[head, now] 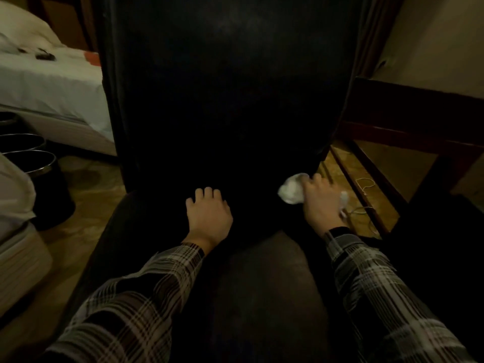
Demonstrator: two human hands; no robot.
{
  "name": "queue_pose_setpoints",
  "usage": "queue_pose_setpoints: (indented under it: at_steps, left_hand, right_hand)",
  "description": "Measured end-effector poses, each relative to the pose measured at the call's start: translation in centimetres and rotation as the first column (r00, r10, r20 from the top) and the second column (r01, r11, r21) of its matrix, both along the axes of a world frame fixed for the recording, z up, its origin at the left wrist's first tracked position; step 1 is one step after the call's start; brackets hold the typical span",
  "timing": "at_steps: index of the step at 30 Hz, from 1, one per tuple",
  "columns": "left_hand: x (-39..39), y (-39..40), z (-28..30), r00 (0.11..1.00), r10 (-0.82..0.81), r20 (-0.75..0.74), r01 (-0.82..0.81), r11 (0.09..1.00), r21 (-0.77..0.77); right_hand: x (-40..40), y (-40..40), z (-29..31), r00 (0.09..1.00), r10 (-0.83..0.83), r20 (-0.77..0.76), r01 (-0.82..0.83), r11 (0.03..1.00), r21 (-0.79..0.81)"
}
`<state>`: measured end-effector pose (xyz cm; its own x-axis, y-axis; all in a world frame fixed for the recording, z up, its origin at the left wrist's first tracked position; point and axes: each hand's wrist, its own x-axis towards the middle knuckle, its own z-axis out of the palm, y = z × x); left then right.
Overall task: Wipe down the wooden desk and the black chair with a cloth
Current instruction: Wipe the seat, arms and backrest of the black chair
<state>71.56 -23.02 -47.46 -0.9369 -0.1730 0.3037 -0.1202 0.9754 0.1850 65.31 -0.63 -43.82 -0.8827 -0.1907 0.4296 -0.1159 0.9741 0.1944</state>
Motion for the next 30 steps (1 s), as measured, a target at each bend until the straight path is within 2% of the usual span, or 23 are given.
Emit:
queue_pose_setpoints:
  at_steps: [2,4,5,8,11,14,17,20,22,23,25,26,27,28,30]
  left_hand:
    - [0.3,-0.1,0.4,1.0,-0.012,0.025,0.012,1.0,0.011]
    - [0.6,-0.7,0.5,0.995,-0.049,0.088,0.049,0.999,-0.002]
    - [0.9,-1.2,0.3,0.992,-0.07,0.109,0.07,0.998,0.001]
    - [2.3,-2.6,-0.4,0.987,-0.14,0.074,0.132,0.986,0.103]
    - [3.1,-3.1,-0.8,0.989,-0.148,-0.009,0.146,0.961,0.235]
    - [2.8,-2.6,-0.9,0.985,-0.152,-0.081,0.167,0.956,0.241]
    - [3.0,-2.3,-1.2,0.936,-0.293,-0.194,0.333,0.914,0.23]
    - [4.1,-2.2,-0.5,0.933,-0.355,-0.063,0.355,0.875,0.33]
    - [5.3,-1.5,0.8,0.93,-0.361,0.073,0.277,0.816,0.507]
    - [6.2,-0.8,2.0,0.917,-0.378,0.13,0.213,0.737,0.641]
    - [8.2,0.5,5.0,0.891,-0.395,0.223,0.015,0.517,0.856]
    - [9.2,0.8,6.8,0.872,-0.392,0.294,-0.104,0.438,0.893]
    - [10.0,0.9,8.5,0.841,-0.401,0.364,-0.193,0.406,0.893]
    - [10.8,1.2,10.3,0.804,-0.424,0.416,-0.244,0.403,0.882]
    - [12.3,1.7,13.8,0.739,-0.481,0.472,-0.299,0.394,0.869]
  right_hand:
    - [0.6,-3.0,1.1,0.986,0.155,0.063,-0.149,0.984,-0.102]
    - [2.4,-5.7,1.7,0.934,0.305,0.184,-0.264,0.939,-0.218]
    - [3.5,-6.7,1.6,0.906,0.348,0.241,-0.298,0.929,-0.219]
    - [6.3,-8.2,0.6,0.917,0.306,0.256,-0.277,0.95,-0.143]
    - [7.7,-8.3,-0.4,0.938,0.3,0.177,-0.253,0.936,-0.244]
    - [8.3,-8.6,-1.3,0.962,0.258,0.089,-0.208,0.904,-0.373]
    - [8.9,-9.1,-1.6,0.978,0.201,0.048,-0.153,0.861,-0.484]
    - [9.7,-9.0,-0.5,0.975,0.18,0.13,-0.068,0.801,-0.595]
    - [10.5,-8.8,0.6,0.949,0.176,0.263,0.037,0.765,-0.643]
    - [10.8,-8.7,1.4,0.922,0.177,0.345,0.1,0.75,-0.653]
    - [11.7,-8.2,3.5,0.838,0.201,0.508,0.203,0.749,-0.631]
    - [12.4,-7.7,4.7,0.785,0.22,0.579,0.226,0.769,-0.598]
    - [13.2,-7.0,6.2,0.739,0.231,0.633,0.231,0.795,-0.56]
    - [14.5,-6.1,7.9,0.715,0.235,0.659,0.234,0.808,-0.541]
    - [17.4,-4.5,10.9,0.729,0.227,0.646,0.267,0.775,-0.573]
